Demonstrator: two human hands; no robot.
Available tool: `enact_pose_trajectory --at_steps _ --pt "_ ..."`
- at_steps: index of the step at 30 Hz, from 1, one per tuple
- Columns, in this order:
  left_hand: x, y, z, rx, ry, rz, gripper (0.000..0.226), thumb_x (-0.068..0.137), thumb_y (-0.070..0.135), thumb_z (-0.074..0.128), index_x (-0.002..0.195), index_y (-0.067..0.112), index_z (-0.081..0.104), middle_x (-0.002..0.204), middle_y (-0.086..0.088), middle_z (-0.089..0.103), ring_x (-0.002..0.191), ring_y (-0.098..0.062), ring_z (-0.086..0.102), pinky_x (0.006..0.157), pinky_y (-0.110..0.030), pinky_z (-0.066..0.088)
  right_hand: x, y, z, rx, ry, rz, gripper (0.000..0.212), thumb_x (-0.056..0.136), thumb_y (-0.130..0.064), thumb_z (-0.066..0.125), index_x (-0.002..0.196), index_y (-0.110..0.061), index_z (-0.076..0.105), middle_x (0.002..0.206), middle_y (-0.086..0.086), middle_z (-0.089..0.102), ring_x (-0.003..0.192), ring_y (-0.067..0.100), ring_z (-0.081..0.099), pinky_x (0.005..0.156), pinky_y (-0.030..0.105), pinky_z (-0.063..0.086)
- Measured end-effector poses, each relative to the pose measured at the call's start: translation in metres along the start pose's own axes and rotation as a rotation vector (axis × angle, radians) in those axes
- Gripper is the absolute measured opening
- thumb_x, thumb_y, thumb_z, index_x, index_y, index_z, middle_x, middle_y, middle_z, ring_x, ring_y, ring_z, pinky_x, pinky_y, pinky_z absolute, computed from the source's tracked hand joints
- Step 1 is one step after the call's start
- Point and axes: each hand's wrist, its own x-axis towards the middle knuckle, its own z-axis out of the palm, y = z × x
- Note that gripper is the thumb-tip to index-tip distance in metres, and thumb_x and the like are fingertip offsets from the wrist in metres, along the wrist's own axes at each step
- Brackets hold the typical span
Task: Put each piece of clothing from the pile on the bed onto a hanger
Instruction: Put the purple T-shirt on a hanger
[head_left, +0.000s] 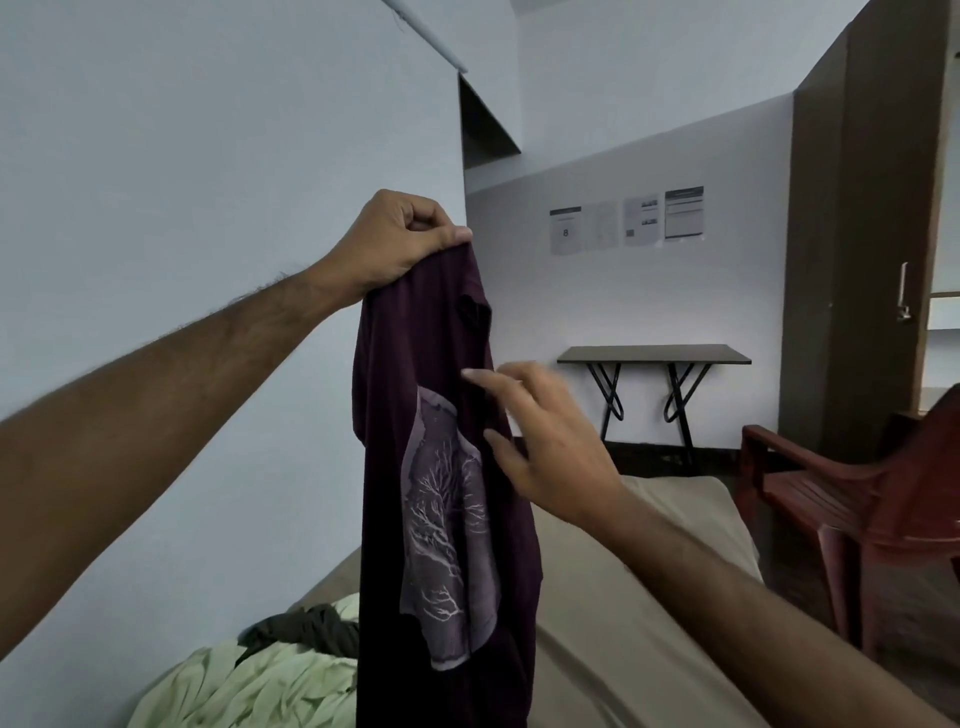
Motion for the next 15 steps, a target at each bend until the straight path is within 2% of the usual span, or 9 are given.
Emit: enact_pose_trajectory --at_steps 1,3,5,7,12,13,15 --pt "0.0 0.001 0.001 0.011 -0.012 0.005 0.026 0.089 0.033 0.075 0.084 0.008 0.074 0.083 -0.013 0.074 0.074 -0.013 0.067 0.074 -0.023 0.053 0.005 0.0 -0.003 -0.177 -0.053 -0.063 0.054 0.091 -0.029 0.064 0.142 -0.027 0.047 0.128 -0.004 0.045 0.107 0.016 0.048 0.091 0.03 0.045" --pt "0.001 0.004 0.001 0.019 -0.031 0.014 0.026 0.089 0.033 0.075 0.086 0.007 0.074 0.085 -0.011 0.075 0.077 -0.013 0.068 0.078 -0.025 0.054 0.01 0.005 -0.003 -0.264 -0.119 0.009 0.046 0.09 -0.037 0.063 0.132 -0.026 0.049 0.12 -0.004 0.045 0.102 0.018 0.048 0.088 0.038 0.047" --pt "-0.001 0.006 0.0 0.012 -0.044 0.024 0.024 0.089 0.031 0.075 0.087 0.007 0.074 0.085 -0.008 0.075 0.078 -0.012 0.069 0.079 -0.025 0.054 0.005 0.014 -0.003 -0.193 -0.111 0.117 0.037 0.089 -0.039 0.065 0.119 -0.024 0.049 0.113 -0.006 0.045 0.097 0.017 0.048 0.086 0.039 0.047" --pt "-0.002 0.006 -0.001 -0.004 -0.053 0.035 0.022 0.09 0.027 0.074 0.087 0.006 0.074 0.083 -0.005 0.075 0.077 -0.01 0.068 0.077 -0.022 0.054 -0.002 0.022 -0.001 -0.187 -0.113 0.114 0.032 0.09 -0.037 0.066 0.113 -0.021 0.051 0.11 -0.006 0.047 0.094 0.017 0.049 0.084 0.039 0.048" --pt "-0.003 0.007 0.0 0.029 -0.046 0.059 0.019 0.091 0.026 0.073 0.086 0.008 0.074 0.083 -0.002 0.074 0.078 -0.009 0.068 0.078 -0.021 0.054 -0.009 0.029 0.003 0.002 -0.186 0.204 0.03 0.097 -0.028 0.058 0.123 -0.015 0.059 0.116 -0.004 0.05 0.099 0.02 0.057 0.087 0.04 0.051" --pt "-0.002 0.007 0.0 0.049 -0.014 0.072 0.018 0.091 0.027 0.073 0.086 0.009 0.075 0.083 -0.001 0.074 0.079 -0.008 0.068 0.08 -0.023 0.054 -0.012 0.03 0.004 0.028 -0.239 0.196 0.025 0.096 -0.026 0.057 0.119 -0.015 0.062 0.113 -0.003 0.05 0.096 0.021 0.058 0.086 0.041 0.052" --pt "0.002 0.011 0.0 0.074 0.08 0.105 0.017 0.09 0.028 0.073 0.087 0.011 0.075 0.084 0.001 0.074 0.08 -0.007 0.068 0.083 -0.026 0.054 -0.018 0.032 0.009 -0.064 -0.461 0.132 0.025 0.094 -0.027 0.055 0.114 -0.016 0.064 0.115 0.001 0.049 0.1 0.026 0.057 0.085 0.045 0.051"
